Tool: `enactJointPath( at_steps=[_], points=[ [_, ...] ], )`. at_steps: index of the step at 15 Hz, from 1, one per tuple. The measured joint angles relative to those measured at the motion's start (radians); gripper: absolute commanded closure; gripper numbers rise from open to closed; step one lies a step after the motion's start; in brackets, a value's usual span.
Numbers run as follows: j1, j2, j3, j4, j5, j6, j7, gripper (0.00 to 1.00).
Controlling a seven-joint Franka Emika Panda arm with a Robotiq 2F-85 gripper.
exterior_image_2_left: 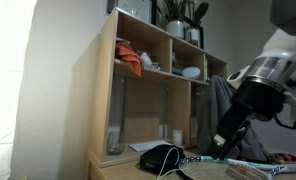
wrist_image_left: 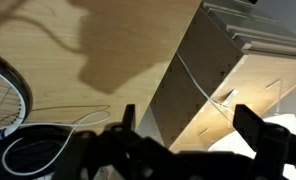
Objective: Move the tennis rack slightly to the right. Pick up the orange towel from the top compartment and put it on the table.
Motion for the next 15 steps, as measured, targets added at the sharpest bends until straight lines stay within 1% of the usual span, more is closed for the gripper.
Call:
enactJointPath(
  at_steps=[4, 8, 9, 10, 11, 13, 14, 15],
  points=[
    [-0.005, 0.090, -0.047, 0.093, -0.073, -0.065, 0.125, 0.00],
    [-0.008, 0.158, -0.092, 0.175, -0.115, -0.079, 0.247, 0.00],
    [-0.038, 0.171, -0.073, 0.192, -0.185, -0.066, 0.317, 0.00],
    [-0.089, 0.181, -0.028, 0.204, -0.281, -0.051, 0.408, 0.00],
    [-0.104, 0.197, -0.027, 0.218, -0.319, -0.050, 0.465, 0.00],
    [-0.096, 0.236, -0.070, 0.245, -0.345, -0.054, 0.525, 0.00],
    [-0.117, 0.244, -0.052, 0.247, -0.404, -0.042, 0.562, 0.00],
    [-0.156, 0.243, -0.006, 0.247, -0.461, -0.022, 0.601, 0.00]
  ],
)
